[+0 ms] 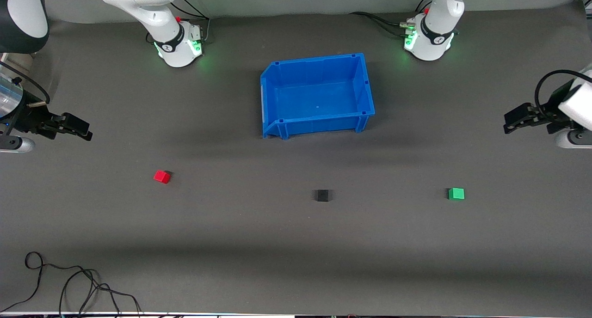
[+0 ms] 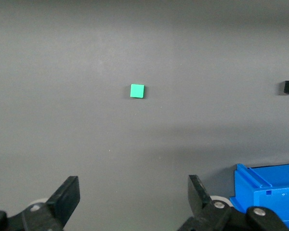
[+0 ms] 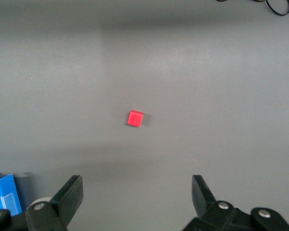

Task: Attach green and red cubes to black cube
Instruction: 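Move the right gripper toward the red cube while the left nears green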

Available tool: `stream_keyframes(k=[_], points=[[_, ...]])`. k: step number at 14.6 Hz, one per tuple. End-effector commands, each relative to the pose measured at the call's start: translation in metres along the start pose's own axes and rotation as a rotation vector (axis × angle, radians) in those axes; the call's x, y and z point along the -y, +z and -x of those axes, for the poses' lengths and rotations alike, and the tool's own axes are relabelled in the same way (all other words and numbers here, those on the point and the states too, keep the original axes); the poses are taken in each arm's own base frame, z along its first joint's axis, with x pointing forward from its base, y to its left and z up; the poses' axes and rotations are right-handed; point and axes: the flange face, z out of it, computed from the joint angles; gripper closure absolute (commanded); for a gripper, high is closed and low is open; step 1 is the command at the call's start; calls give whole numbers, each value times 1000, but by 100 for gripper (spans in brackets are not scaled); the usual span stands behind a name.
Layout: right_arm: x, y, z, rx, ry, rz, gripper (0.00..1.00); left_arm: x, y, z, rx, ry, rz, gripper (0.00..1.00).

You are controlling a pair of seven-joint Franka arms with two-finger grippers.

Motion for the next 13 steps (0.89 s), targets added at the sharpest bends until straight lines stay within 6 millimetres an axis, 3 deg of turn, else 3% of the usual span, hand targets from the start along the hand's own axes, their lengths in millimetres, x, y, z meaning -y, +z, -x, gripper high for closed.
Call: stream_keyframes(k=[1, 3, 6, 9, 13], points=[[-2, 2, -6, -4, 30, 5, 0, 33, 6, 2, 48, -215, 59, 0], [-6, 0, -9, -10, 36, 5, 0, 48, 12, 1, 68, -398, 57, 0], [-5, 23, -15, 26, 20, 7, 0, 70, 23, -9, 76, -822, 53, 0], [-3, 72, -20, 14, 34, 4, 0, 68, 25, -17, 72, -1114, 83, 0], [-10, 146, -26, 42, 87, -26, 0, 76, 42, -38, 151, -1502, 120, 0]])
